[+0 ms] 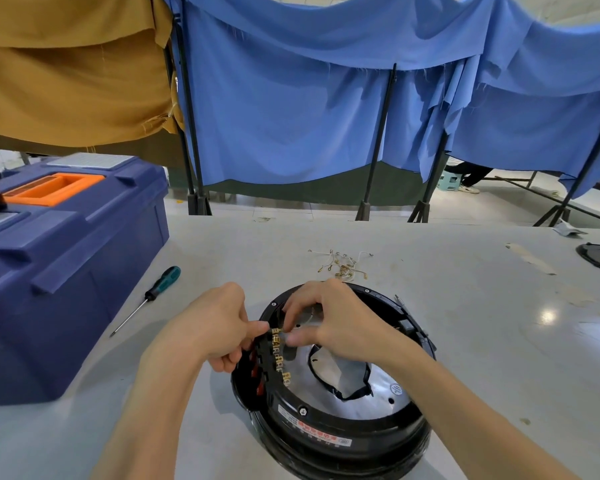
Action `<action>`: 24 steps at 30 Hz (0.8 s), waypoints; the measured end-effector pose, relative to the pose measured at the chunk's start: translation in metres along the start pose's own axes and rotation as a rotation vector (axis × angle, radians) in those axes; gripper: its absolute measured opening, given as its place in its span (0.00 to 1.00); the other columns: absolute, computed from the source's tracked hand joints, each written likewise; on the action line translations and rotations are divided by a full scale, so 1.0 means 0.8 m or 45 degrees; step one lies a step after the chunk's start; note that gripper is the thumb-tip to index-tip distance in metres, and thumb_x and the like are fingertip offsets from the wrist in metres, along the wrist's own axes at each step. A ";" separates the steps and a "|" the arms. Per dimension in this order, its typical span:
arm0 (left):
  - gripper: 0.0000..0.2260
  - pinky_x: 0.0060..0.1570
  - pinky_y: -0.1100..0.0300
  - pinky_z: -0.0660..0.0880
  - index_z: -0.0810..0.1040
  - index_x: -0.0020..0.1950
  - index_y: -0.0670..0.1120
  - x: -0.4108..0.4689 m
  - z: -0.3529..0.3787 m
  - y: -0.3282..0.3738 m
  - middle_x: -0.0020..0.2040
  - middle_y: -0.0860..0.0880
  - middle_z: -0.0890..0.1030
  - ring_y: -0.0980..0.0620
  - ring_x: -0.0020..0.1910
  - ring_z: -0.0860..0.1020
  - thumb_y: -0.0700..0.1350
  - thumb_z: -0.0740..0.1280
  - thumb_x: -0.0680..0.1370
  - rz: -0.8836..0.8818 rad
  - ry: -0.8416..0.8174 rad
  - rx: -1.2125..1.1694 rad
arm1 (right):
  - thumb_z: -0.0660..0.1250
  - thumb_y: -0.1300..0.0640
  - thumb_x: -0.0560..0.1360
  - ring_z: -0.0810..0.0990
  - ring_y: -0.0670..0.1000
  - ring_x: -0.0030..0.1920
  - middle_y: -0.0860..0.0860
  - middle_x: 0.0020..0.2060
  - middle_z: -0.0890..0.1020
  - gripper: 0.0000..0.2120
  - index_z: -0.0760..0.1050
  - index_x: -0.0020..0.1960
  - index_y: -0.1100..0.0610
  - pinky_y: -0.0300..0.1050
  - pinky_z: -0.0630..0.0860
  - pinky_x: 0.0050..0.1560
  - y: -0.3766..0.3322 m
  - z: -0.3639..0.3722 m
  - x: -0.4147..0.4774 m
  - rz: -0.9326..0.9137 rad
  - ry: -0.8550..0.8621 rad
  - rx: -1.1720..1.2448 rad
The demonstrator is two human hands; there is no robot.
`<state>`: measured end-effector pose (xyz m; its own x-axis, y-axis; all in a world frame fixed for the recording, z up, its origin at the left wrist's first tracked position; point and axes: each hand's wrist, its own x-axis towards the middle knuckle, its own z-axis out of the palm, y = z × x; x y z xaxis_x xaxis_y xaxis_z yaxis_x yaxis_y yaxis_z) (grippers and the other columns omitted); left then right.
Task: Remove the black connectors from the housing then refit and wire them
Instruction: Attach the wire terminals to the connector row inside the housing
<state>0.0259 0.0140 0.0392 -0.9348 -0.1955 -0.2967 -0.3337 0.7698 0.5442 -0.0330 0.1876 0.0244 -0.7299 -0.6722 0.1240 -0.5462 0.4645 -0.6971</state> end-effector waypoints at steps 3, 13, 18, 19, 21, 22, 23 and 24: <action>0.16 0.25 0.65 0.74 0.79 0.39 0.38 -0.004 -0.002 0.002 0.23 0.49 0.79 0.53 0.21 0.77 0.50 0.67 0.78 0.018 -0.055 0.051 | 0.78 0.55 0.66 0.71 0.49 0.54 0.44 0.53 0.78 0.06 0.84 0.42 0.51 0.45 0.68 0.56 0.001 0.012 -0.006 -0.009 0.002 -0.240; 0.16 0.31 0.63 0.78 0.79 0.40 0.39 -0.006 0.002 0.008 0.27 0.48 0.82 0.53 0.23 0.79 0.51 0.68 0.78 0.029 -0.063 0.118 | 0.74 0.60 0.70 0.65 0.49 0.52 0.46 0.54 0.77 0.01 0.82 0.41 0.56 0.50 0.67 0.58 0.008 0.025 0.001 -0.085 0.026 -0.380; 0.15 0.28 0.64 0.75 0.78 0.39 0.38 -0.006 0.003 0.008 0.27 0.47 0.81 0.53 0.21 0.78 0.49 0.68 0.78 0.026 -0.053 0.110 | 0.76 0.56 0.69 0.63 0.47 0.49 0.44 0.51 0.76 0.04 0.82 0.43 0.54 0.42 0.65 0.53 0.006 0.023 0.001 -0.127 0.026 -0.387; 0.15 0.29 0.62 0.77 0.77 0.39 0.38 -0.006 0.003 0.008 0.27 0.46 0.82 0.53 0.22 0.78 0.49 0.68 0.78 0.023 -0.046 0.118 | 0.77 0.56 0.68 0.64 0.48 0.49 0.44 0.49 0.74 0.06 0.82 0.43 0.53 0.40 0.64 0.51 0.005 0.023 0.000 -0.132 0.037 -0.362; 0.14 0.32 0.59 0.80 0.74 0.41 0.39 -0.005 0.004 0.009 0.27 0.45 0.82 0.51 0.23 0.79 0.49 0.68 0.78 0.014 -0.024 0.140 | 0.76 0.57 0.68 0.65 0.49 0.49 0.44 0.47 0.72 0.05 0.82 0.42 0.53 0.38 0.64 0.50 0.004 0.024 -0.002 -0.157 0.057 -0.334; 0.14 0.34 0.56 0.81 0.73 0.42 0.39 -0.005 0.005 0.010 0.28 0.45 0.82 0.50 0.24 0.79 0.49 0.68 0.78 0.011 -0.012 0.152 | 0.76 0.58 0.69 0.65 0.49 0.49 0.44 0.46 0.72 0.04 0.82 0.42 0.54 0.39 0.65 0.51 0.004 0.026 -0.003 -0.175 0.063 -0.343; 0.14 0.35 0.55 0.81 0.71 0.42 0.40 -0.005 0.006 0.011 0.28 0.44 0.82 0.48 0.25 0.80 0.49 0.68 0.78 0.008 0.001 0.165 | 0.75 0.59 0.69 0.64 0.49 0.48 0.44 0.45 0.71 0.04 0.82 0.42 0.54 0.40 0.66 0.51 0.003 0.027 -0.003 -0.191 0.067 -0.362; 0.14 0.35 0.54 0.82 0.71 0.41 0.40 -0.005 0.007 0.011 0.28 0.44 0.82 0.48 0.26 0.80 0.49 0.69 0.78 0.007 0.014 0.179 | 0.75 0.60 0.69 0.64 0.49 0.48 0.44 0.45 0.71 0.03 0.82 0.41 0.55 0.41 0.67 0.51 0.003 0.028 -0.002 -0.202 0.070 -0.387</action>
<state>0.0270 0.0250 0.0408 -0.9380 -0.1974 -0.2849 -0.3091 0.8481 0.4303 -0.0239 0.1774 0.0067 -0.6425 -0.7216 0.2578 -0.7462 0.5127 -0.4247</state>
